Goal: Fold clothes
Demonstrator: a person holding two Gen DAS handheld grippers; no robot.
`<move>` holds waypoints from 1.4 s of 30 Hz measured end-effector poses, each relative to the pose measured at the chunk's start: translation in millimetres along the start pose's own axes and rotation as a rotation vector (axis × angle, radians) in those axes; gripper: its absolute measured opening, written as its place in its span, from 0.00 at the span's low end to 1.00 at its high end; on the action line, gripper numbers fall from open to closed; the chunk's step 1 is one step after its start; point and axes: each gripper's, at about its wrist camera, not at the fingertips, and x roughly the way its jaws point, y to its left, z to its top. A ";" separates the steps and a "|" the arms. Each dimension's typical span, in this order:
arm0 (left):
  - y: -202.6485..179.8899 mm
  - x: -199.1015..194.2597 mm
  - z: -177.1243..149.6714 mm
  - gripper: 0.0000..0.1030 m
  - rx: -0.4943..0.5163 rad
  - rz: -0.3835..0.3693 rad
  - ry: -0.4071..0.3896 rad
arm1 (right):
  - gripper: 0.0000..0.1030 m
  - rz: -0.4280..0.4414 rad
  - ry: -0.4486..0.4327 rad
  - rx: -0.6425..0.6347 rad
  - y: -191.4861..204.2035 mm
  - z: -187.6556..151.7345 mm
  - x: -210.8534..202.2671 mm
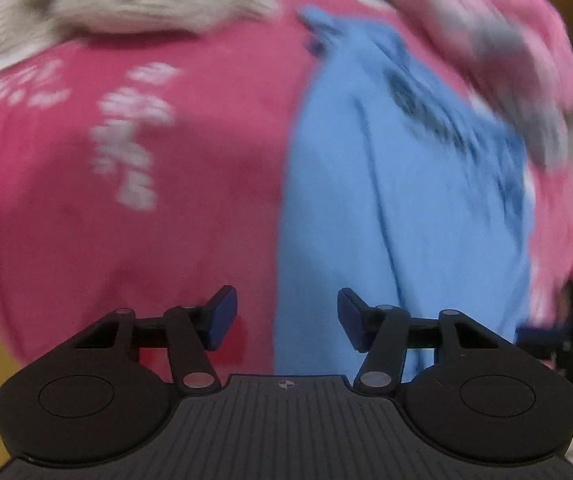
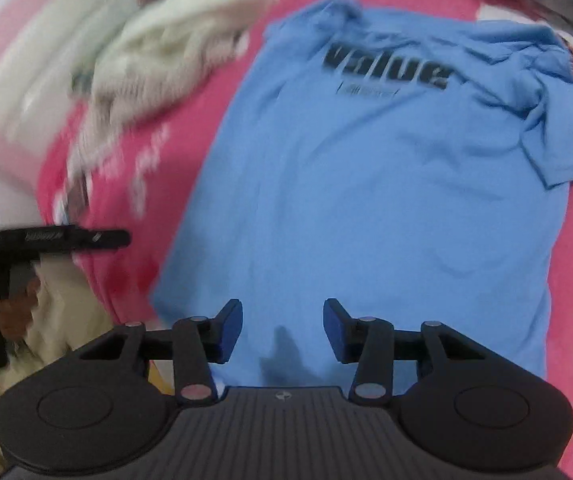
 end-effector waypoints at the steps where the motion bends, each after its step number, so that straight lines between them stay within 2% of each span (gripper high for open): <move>1: -12.4 3.6 -6.5 0.53 0.079 -0.011 -0.003 | 0.46 -0.022 0.005 -0.097 12.6 -4.8 6.3; 5: -57.6 14.9 -29.8 0.53 0.403 -0.035 -0.027 | 0.43 -0.088 0.022 -0.487 61.5 -25.8 34.8; 6: -65.5 17.2 -33.7 0.53 0.474 -0.045 -0.032 | 0.41 -0.091 0.014 -0.480 59.0 -26.3 35.3; 8: -82.8 23.5 -42.4 0.53 0.616 -0.071 -0.028 | 0.18 -0.092 -0.015 -0.366 40.1 -22.2 29.0; 10: -92.2 32.5 -48.1 0.53 0.704 -0.092 -0.009 | 0.07 -0.093 -0.044 -0.251 21.2 -18.1 22.7; 15: -101.6 53.5 -54.1 0.53 0.849 -0.113 0.015 | 0.03 -0.094 -0.114 0.035 -25.9 -7.9 6.9; 16: -102.1 57.2 -53.3 0.53 0.863 -0.107 0.019 | 0.03 -0.094 -0.128 0.092 -35.4 -5.9 3.7; 20: -100.6 61.4 -52.3 0.40 0.898 -0.081 0.031 | 0.03 -0.093 -0.182 0.321 -73.1 2.3 -9.0; 25: -94.4 60.7 -40.9 0.33 0.861 -0.087 0.040 | 0.03 -0.017 -0.201 0.393 -75.4 -10.3 -14.0; 27: -93.6 67.0 -37.3 0.29 0.856 -0.064 0.046 | 0.03 0.016 -0.207 0.416 -75.1 -16.0 -15.8; 28: -92.1 63.6 -42.2 0.25 0.859 -0.054 0.048 | 0.03 0.028 -0.206 0.415 -74.1 -16.7 -14.6; 32: -88.6 67.6 -38.3 0.01 0.846 -0.021 0.029 | 0.03 0.042 -0.197 0.364 -68.1 -10.3 -6.2; 37: -82.7 50.2 -36.1 0.00 0.794 -0.055 0.006 | 0.03 -0.011 -0.166 0.275 -65.9 -7.6 -2.9; 42: -75.5 35.7 -39.1 0.00 0.706 -0.088 0.038 | 0.03 -0.116 -0.126 0.185 -70.1 -11.3 -4.8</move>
